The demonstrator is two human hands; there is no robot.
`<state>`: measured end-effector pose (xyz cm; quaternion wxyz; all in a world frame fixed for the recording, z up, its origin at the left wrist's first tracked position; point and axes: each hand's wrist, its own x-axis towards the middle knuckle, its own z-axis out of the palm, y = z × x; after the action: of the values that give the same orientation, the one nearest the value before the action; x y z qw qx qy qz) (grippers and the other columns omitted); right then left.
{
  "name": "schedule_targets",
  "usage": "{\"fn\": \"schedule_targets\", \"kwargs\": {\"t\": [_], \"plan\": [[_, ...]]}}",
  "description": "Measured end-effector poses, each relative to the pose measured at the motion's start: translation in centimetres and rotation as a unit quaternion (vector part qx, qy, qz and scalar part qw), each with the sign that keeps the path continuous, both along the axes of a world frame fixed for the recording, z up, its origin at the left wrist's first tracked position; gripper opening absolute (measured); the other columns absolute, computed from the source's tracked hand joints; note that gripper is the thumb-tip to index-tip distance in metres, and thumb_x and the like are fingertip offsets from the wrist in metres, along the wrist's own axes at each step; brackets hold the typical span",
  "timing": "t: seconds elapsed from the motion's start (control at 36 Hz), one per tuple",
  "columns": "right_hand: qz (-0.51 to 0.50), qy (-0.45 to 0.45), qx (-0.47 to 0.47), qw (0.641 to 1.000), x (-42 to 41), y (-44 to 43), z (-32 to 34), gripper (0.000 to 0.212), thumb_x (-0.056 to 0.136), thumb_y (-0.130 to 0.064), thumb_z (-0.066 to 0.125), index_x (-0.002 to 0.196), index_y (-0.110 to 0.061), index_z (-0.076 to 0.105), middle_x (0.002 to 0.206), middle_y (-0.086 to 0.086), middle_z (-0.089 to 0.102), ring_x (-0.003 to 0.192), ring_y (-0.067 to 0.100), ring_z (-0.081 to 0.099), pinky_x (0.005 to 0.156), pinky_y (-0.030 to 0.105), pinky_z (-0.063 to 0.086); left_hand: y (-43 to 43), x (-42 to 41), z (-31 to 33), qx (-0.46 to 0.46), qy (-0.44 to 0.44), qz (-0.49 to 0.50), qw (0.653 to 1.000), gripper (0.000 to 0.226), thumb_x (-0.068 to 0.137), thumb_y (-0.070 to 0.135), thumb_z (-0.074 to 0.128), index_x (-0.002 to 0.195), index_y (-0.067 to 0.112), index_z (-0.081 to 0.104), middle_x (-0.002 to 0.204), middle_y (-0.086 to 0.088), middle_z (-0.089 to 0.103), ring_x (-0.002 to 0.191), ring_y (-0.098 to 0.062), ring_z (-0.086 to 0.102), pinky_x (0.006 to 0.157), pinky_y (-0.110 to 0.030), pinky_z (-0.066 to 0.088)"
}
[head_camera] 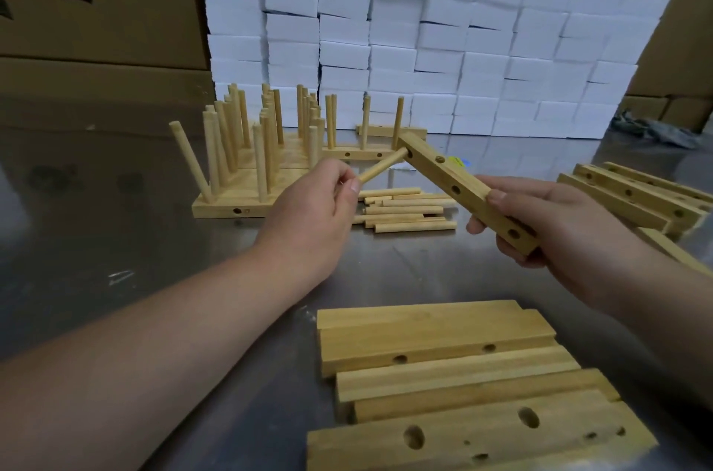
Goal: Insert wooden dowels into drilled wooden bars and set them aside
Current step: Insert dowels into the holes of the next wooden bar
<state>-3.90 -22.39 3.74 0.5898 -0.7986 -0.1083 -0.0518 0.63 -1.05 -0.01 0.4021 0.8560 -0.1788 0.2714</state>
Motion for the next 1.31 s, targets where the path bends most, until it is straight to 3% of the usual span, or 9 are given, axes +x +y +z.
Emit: {"fn": "schedule_targets", "kwargs": {"t": [0.19, 0.47, 0.58, 0.69, 0.81, 0.97, 1.08, 1.22, 1.31], "plan": [[0.034, 0.012, -0.025, 0.999, -0.1, -0.1, -0.2, 0.034, 0.097, -0.019, 0.041, 0.104, -0.038, 0.068, 0.066, 0.000, 0.060, 0.049, 0.009, 0.040, 0.046, 0.021, 0.031, -0.1, -0.3, 0.2, 0.014, -0.009, -0.023, 1.000, 0.010, 0.095, 0.026, 0.041, 0.090, 0.027, 0.050, 0.061, 0.010, 0.042, 0.060, 0.009, 0.042, 0.051, -0.012, 0.032], [0.067, 0.035, 0.024, 0.997, -0.2, 0.0, -0.3, 0.032, 0.097, -0.021, 0.039, 0.109, -0.032, 0.066, 0.060, 0.002, 0.052, 0.046, 0.011, 0.037, 0.042, 0.018, 0.029, -0.2, -0.6, 0.5, 0.047, -0.012, -0.024, 0.999, 0.016, 0.095, 0.029, 0.042, 0.101, 0.024, 0.056, 0.066, 0.011, 0.044, 0.061, -0.004, 0.041, 0.050, -0.019, 0.026], [0.073, 0.030, 0.021, 0.997, -0.1, 0.0, -0.3, 0.033, 0.096, -0.021, 0.039, 0.109, -0.033, 0.067, 0.058, 0.002, 0.050, 0.045, 0.009, 0.037, 0.041, 0.018, 0.029, -0.2, -0.8, 0.6, 0.050, -0.026, -0.018, 0.998, 0.015, 0.094, 0.027, 0.044, 0.095, 0.022, 0.057, 0.064, 0.009, 0.045, 0.061, -0.007, 0.043, 0.052, -0.021, 0.029], [0.077, 0.023, 0.024, 0.996, -0.1, 0.0, -0.2, 0.036, 0.096, -0.021, 0.039, 0.103, -0.036, 0.070, 0.056, 0.001, 0.048, 0.044, 0.009, 0.035, 0.041, 0.017, 0.028, -0.1, -0.9, 0.6, 0.055, -0.031, -0.008, 0.998, 0.023, 0.095, 0.027, 0.043, 0.093, 0.014, 0.061, 0.065, 0.003, 0.050, 0.064, -0.013, 0.047, 0.058, -0.036, 0.038], [0.074, 0.020, 0.014, 0.997, 0.0, -0.3, -0.3, 0.037, 0.096, -0.022, 0.039, 0.106, -0.041, 0.069, 0.055, 0.000, 0.044, 0.045, 0.009, 0.033, 0.041, 0.017, 0.029, -0.1, -1.1, 0.8, 0.056, -0.042, 0.004, 0.998, 0.025, 0.094, 0.028, 0.042, 0.095, 0.013, 0.063, 0.065, 0.001, 0.053, 0.064, -0.015, 0.049, 0.057, -0.038, 0.040], [0.073, 0.011, -0.013, 0.997, 0.0, -0.2, -0.2, 0.042, 0.097, -0.022, 0.039, 0.102, -0.054, 0.065, 0.055, -0.003, 0.040, 0.049, 0.010, 0.030, 0.042, 0.018, 0.028, -0.3, -1.2, 0.8, 0.049, -0.047, -0.002, 0.998, 0.028, 0.094, 0.026, 0.041, 0.094, 0.009, 0.063, 0.065, -0.002, 0.053, 0.065, -0.017, 0.049, 0.058, -0.033, 0.035], [0.069, 0.012, -0.025, 0.997, -0.2, -0.2, -0.2, 0.037, 0.097, -0.024, 0.040, 0.109, -0.049, 0.064, 0.054, -0.003, 0.040, 0.049, 0.010, 0.031, 0.043, 0.017, 0.030, -0.4, -1.4, 0.9, 0.017, -0.046, -0.014, 0.999, 0.026, 0.095, 0.022, 0.044, 0.091, 0.006, 0.064, 0.066, -0.009, 0.056, 0.066, -0.017, 0.046, 0.057, -0.031, 0.035], [0.077, 0.006, -0.016, 0.997, -0.3, 0.0, -0.2, 0.036, 0.097, -0.024, 0.040, 0.109, -0.049, 0.064, 0.054, -0.003, 0.040, 0.047, 0.008, 0.031, 0.041, 0.018, 0.030, -0.7, -1.5, 1.1, -0.054, 0.000, -0.032, 0.998, 0.023, 0.095, 0.019, 0.045, 0.090, 0.010, 0.065, 0.059, 0.005, 0.046, 0.058, -0.001, 0.042, 0.050, -0.014, 0.032], [0.073, 0.000, -0.031, 0.997, -0.3, 0.0, -0.3, 0.037, 0.097, -0.023, 0.041, 0.108, -0.050, 0.064, 0.054, -0.003, 0.039, 0.048, 0.008, 0.030, 0.042, 0.017, 0.030, -0.7, -1.3, 1.2, -0.075, 0.047, -0.025, 0.996, 0.028, 0.096, 0.022, 0.043, 0.088, 0.007, 0.065, 0.054, 0.007, 0.043, 0.054, 0.004, 0.041, 0.049, -0.012, 0.032]]}}
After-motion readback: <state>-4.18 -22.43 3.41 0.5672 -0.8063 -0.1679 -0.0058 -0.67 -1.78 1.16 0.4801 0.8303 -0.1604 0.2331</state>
